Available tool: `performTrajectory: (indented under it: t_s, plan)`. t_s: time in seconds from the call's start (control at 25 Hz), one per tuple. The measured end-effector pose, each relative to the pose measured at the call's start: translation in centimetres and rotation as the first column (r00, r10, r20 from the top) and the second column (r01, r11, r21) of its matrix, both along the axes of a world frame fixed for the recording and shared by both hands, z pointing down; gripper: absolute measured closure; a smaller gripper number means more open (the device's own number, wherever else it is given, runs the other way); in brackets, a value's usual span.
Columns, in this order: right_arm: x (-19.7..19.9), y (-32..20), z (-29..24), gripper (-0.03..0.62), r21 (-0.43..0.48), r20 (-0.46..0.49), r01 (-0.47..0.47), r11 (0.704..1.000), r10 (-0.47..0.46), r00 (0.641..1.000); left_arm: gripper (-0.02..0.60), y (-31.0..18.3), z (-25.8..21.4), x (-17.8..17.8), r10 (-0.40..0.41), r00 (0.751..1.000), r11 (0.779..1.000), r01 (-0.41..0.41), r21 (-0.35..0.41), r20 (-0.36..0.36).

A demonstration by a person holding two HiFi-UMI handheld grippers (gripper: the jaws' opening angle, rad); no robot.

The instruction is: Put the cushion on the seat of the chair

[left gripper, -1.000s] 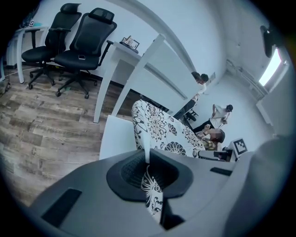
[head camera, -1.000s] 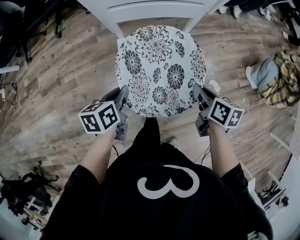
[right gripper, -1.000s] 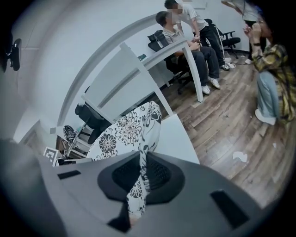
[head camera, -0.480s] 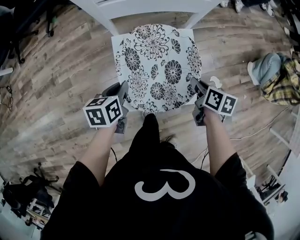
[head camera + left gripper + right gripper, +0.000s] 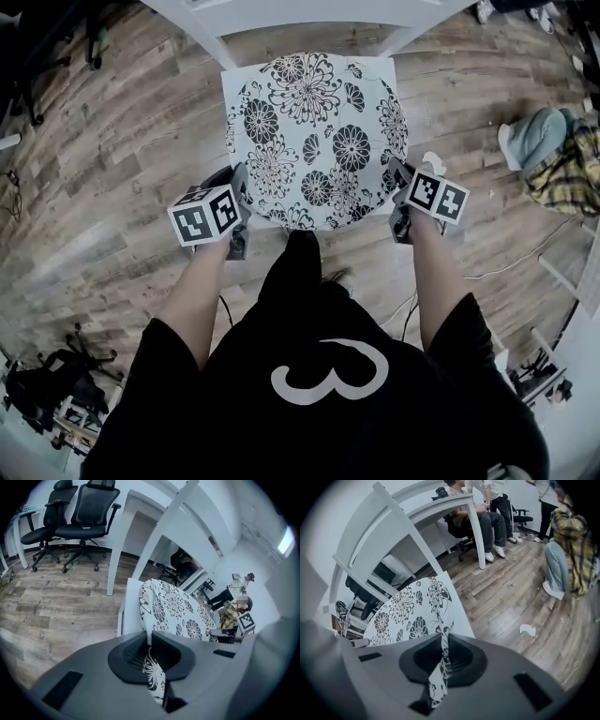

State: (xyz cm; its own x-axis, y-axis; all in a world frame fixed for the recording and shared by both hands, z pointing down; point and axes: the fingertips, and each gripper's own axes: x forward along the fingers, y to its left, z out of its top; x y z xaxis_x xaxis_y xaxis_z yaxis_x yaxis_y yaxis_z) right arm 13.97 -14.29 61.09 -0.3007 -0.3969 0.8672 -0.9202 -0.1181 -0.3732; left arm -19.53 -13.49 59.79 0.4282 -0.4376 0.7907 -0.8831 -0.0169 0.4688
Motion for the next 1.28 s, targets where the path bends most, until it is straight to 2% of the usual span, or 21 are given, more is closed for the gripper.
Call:
performTrajectory:
  t_s: [0.28,0.52,0.64,0.84,1.04,1.16,1.28]
  plan:
    - [1.1,-0.4,2.3,0.563,-0.024,-0.059,-0.001,1.000,-0.001,0.998,0.555,0.0,2.7,-0.9,0.013,1.000,0.999,-0.012,-0.041,0.017]
    - [1.9,-0.4,3.0,0.502,-0.050,-0.106,0.003,0.999,-0.008,0.994,0.547,-0.1,3.8,-1.5,0.031,0.995,0.998,-0.026,-0.057,0.099]
    - [2.4,-0.1,3.4,0.460,-0.060,-0.139,0.010,0.998,-0.018,0.990,0.521,-0.1,4.3,-1.8,0.035,0.989,0.997,-0.025,-0.068,0.147]
    - [3.0,-0.2,3.8,0.409,-0.058,-0.175,0.007,0.998,-0.017,0.984,0.443,0.1,5.0,-2.4,0.037,0.978,0.997,-0.022,-0.076,0.206]
    - [3.5,-0.2,3.3,0.350,-0.006,-0.174,-0.004,1.000,0.003,0.985,0.328,0.3,5.2,-3.1,0.031,0.968,0.998,-0.015,-0.063,0.249]
    - [3.8,-0.3,2.0,0.314,0.060,-0.167,-0.005,0.998,0.015,0.986,0.301,0.6,4.2,-3.5,0.022,0.964,0.999,-0.014,-0.033,0.263]
    - [3.7,-0.6,-0.2,0.312,0.147,-0.148,0.001,0.989,0.021,0.989,0.298,1.0,2.6,-3.9,-0.020,0.969,1.000,0.021,-0.003,0.245]
